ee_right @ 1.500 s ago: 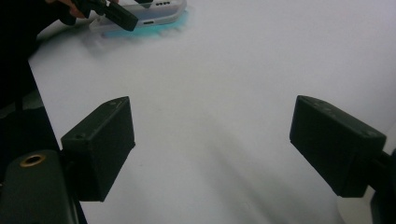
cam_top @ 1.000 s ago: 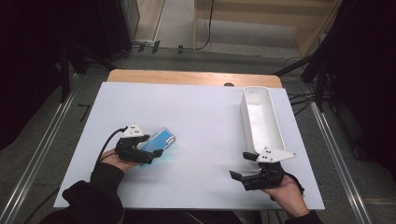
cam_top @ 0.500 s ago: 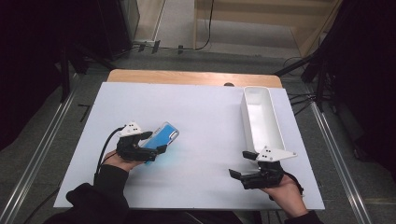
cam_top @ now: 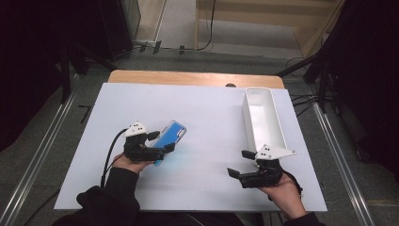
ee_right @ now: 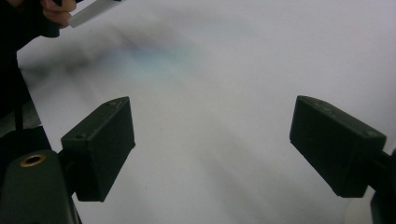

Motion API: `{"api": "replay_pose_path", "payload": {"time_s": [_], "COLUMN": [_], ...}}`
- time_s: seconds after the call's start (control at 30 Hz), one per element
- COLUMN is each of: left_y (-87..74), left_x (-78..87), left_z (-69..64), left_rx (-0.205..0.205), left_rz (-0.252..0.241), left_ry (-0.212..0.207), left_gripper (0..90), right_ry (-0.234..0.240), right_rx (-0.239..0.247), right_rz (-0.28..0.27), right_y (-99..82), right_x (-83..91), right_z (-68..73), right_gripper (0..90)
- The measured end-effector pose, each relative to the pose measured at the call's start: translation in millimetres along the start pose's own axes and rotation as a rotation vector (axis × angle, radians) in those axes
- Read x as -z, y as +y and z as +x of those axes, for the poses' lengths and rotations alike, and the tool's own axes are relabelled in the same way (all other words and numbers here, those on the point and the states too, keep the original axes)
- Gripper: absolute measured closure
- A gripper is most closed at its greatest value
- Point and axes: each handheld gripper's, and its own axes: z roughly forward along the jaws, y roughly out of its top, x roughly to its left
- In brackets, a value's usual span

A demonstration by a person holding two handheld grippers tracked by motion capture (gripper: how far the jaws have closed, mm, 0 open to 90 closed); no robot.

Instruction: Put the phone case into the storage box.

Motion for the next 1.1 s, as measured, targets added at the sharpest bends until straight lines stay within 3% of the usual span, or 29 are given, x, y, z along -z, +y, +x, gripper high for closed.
{"api": "replay_pose_path", "payload": {"time_s": [0.23, 0.5, 0.83, 1.1], "left_y": [2.1, 1.7, 4.2, 4.1], "left_x": [-9.8, -21.7, -30.9, -36.1], "left_z": [-7.7, -16.8, -24.9, -26.0], "left_rx": [0.044, 0.057, 0.086, 0.138], "left_rz": [-0.018, -0.018, -0.080, -0.130], "left_ry": [-0.021, -0.031, -0.020, 0.004], "left_gripper": [16.4, 16.3, 16.4, 16.4], "right_ry": [-0.022, -0.071, -0.078, -0.067], "right_rx": [0.020, 0.036, 0.025, 0.005], "right_rz": [0.000, 0.009, 0.049, 0.045], "right_y": [4.8, 8.0, 15.9, 23.6], "right_x": [-1.0, -1.7, -8.9, -15.8], "right_z": [2.3, 2.1, 3.4, 3.4], "right_gripper": [12.7, 12.7, 12.6, 12.6]}}
